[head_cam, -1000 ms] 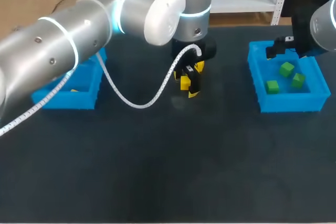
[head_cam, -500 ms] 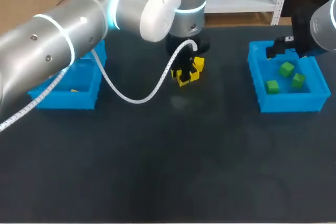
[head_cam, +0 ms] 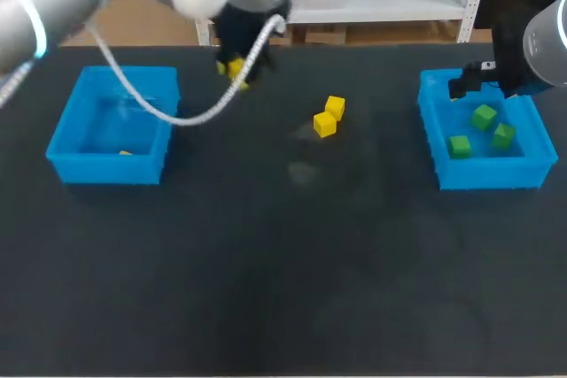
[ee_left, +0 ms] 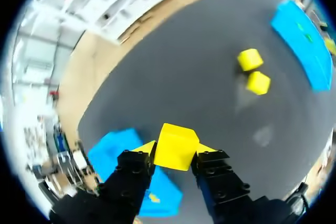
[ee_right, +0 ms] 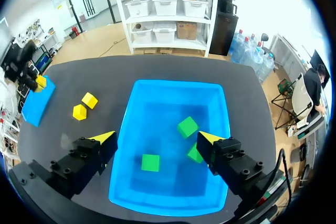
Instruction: Put the green cubes in the right bin and the yellow cubes in the left bin.
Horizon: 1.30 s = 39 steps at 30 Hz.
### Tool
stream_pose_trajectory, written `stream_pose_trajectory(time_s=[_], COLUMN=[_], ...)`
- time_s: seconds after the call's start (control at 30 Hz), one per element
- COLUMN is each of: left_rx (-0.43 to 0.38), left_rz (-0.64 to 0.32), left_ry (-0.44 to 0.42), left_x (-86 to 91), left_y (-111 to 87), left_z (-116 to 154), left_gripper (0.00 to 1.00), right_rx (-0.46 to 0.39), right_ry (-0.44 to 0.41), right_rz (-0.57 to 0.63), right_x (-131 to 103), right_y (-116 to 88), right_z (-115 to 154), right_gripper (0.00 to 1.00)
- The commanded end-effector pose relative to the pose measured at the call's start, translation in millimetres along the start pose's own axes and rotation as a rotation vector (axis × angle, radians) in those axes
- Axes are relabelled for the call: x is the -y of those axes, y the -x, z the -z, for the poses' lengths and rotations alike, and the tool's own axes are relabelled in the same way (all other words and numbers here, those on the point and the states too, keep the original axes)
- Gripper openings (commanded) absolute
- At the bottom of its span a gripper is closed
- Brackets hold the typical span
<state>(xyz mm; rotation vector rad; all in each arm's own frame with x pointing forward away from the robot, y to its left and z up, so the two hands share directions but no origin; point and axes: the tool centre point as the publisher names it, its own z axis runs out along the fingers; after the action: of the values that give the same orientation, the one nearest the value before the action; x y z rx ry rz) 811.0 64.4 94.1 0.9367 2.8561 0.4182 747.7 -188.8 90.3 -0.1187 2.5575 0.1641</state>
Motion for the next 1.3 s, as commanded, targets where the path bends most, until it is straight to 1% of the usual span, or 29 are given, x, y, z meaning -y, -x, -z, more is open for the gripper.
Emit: stream_pose_trajectory(time_s=[0.03, 0.13, 0.3, 0.33, 0.37, 0.4, 0.47, 0.5, 0.53, 0.57, 0.6, 0.67, 0.7, 0.73, 0.8, 0.9, 0.93, 1.03, 1.13, 1.2, 1.23, 1.3], left_rx=[0.103, 0.069, 0.013, -0.003, -0.045, -0.068, -0.059, -0.066, -0.061, -0.053, -0.031, 0.026, 0.061, 0.079, 0.157, 0.274, 0.308, 0.35, 0.392, 0.387, 0.382, 0.371], left_rz=[0.132, 0.226, 0.343, 0.357, 0.355, 0.363, 0.423, 0.438, 0.444, 0.456, 0.464, 0.465, 0.453, 0.436, 0.42, 0.312, 0.267, 0.136, 0.05, -0.009, -0.053, -0.105], left_ry=[0.035, 0.043, 0.046, 0.057, 0.102, 0.135, 0.127, 0.136, 0.15, 0.165, 0.171, 0.165, 0.153, 0.153, 0.138, 0.089, 0.058, -0.011, -0.147, -0.214, -0.234, -0.261], left_x=[-26.5, -38.7, -44.3, -44.3, -44.8, -45.5, -47.7, -49.0, -50.2, -51.5, -52.5, -53.1, -51.8, -50.6, -47.3, -33.3, -25.9, -0.7, 27.8, 48.2, 59.8, 80.0], left_y=[-84.0, -110.1, -149.0, -155.3, -160.7, -166.1, -173.9, -176.0, -177.0, -176.7, -174.9, -165.9, -157.8, -149.8, -130.9, -92.3, -77.6, -37.0, -1.5, 19.0, 29.1, 47.4], left_z=[9, 7, -6, -8, -11, -13, -14, -14, -13, -11, -8, -1, 5, 10, 25, 46, 51, 60, 56, 48, 45, 39], left_gripper=[0.0, 0.0, 0.0, 0.0, 0.0, 0.0, 0.0, 0.16, 0.6, 1.0, 1.0, 1.0, 1.0, 1.0, 1.0, 1.0, 1.0, 1.0, 1.0, 1.0, 1.0, 1.0], right_rx=[0.005, 0.005, 0.005, 0.005, 0.005, 0.005, 0.005, 0.005, 0.005, 0.005, 0.005, 0.005, 0.005, 0.005, 0.005, 0.005, 0.005, 0.005, 0.005, 0.005, 0.005, 0.005], right_ry=[-0.003, -0.003, -0.003, -0.003, -0.003, -0.003, -0.003, -0.003, -0.003, -0.003, -0.003, -0.003, -0.003, -0.003, -0.003, -0.003, -0.003, -0.003, -0.003, -0.003, -0.003, -0.003], right_rz=[-0.001, -0.001, -0.001, -0.001, -0.001, -0.001, -0.001, -0.001, -0.001, -0.001, -0.001, -0.001, -0.001, -0.001, -0.001, -0.001, -0.001, -0.001, -0.001, -0.001, -0.001, -0.001], right_x=[0, 0, 0, 0, 0, 0, 0, 0, 0, 0, 0, 0, 0, 0, 0, 0, 0, 0, 0, 0, 0, 0], right_y=[-1, -1, -1, -1, -1, -1, -1, -1, -1, -1, -1, -1, -1, -1, -1, -1, -1, -1, -1, -1, -1, -1], right_z=[0, 0, 0, 0, 0, 0, 0, 0, 0, 0, 0, 0, 0, 0, 0, 0, 0, 0, 0, 0, 0, 0], right_gripper=[1.0, 1.0, 1.0, 1.0, 1.0, 1.0, 1.0, 1.0, 1.0, 1.0, 1.0, 1.0, 1.0, 1.0, 1.0, 1.0, 1.0, 1.0, 1.0, 1.0, 1.0, 1.0])
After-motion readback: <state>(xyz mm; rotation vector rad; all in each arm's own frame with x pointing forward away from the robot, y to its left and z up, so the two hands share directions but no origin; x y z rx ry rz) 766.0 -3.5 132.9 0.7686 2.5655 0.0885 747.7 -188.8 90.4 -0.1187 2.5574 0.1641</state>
